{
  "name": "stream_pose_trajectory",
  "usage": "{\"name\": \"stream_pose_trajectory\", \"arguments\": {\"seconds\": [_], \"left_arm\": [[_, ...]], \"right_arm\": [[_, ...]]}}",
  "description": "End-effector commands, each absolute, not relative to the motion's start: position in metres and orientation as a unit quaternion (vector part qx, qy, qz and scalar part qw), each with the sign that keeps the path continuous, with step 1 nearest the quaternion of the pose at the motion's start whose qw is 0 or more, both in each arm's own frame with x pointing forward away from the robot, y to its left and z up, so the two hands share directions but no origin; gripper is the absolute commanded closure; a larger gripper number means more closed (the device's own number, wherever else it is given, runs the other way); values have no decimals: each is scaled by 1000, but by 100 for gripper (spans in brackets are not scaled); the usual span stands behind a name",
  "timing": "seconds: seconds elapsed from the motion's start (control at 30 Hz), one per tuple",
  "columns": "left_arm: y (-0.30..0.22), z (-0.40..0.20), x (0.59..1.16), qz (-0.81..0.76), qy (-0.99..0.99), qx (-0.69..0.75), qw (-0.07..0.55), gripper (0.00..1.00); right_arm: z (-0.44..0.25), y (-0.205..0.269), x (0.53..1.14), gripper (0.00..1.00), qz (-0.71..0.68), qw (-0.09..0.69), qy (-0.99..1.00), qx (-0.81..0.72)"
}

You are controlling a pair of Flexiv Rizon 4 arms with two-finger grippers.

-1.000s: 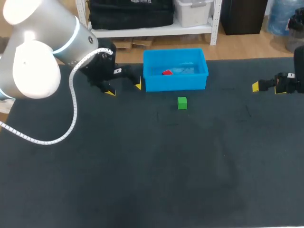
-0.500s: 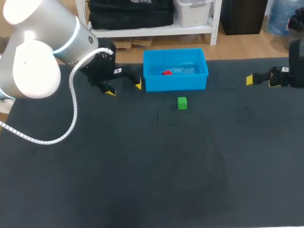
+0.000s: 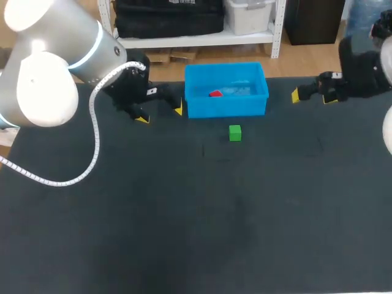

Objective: Use the left arm to pick the red cube and place it into the blue plastic box first, then use the right arm to grasp the green cube and put it into the same blue plastic box after the first action is fully finished.

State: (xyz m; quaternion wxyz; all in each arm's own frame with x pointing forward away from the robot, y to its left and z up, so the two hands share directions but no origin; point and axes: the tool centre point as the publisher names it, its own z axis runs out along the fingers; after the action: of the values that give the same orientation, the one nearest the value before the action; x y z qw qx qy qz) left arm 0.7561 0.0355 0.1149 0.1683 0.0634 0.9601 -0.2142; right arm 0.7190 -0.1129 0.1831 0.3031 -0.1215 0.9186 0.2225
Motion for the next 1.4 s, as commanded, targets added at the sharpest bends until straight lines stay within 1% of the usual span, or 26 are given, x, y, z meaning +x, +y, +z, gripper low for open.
{"name": "stream_pose_trajectory", "arguments": {"seconds": [0.03,0.37,1.07,1.4], "left_arm": [[36,115,757,-216,960,64,168,0],[36,115,757,-216,960,64,168,0],[36,115,757,-216,960,64,168,0],[36,115,757,-216,960,64,168,0]], "right_arm": [[189,-104,723,0,160,298,935,-106],[188,-89,726,0,146,273,944,-114],[184,-57,738,0,86,193,967,-140],[173,-45,744,0,76,158,977,-120]]}}
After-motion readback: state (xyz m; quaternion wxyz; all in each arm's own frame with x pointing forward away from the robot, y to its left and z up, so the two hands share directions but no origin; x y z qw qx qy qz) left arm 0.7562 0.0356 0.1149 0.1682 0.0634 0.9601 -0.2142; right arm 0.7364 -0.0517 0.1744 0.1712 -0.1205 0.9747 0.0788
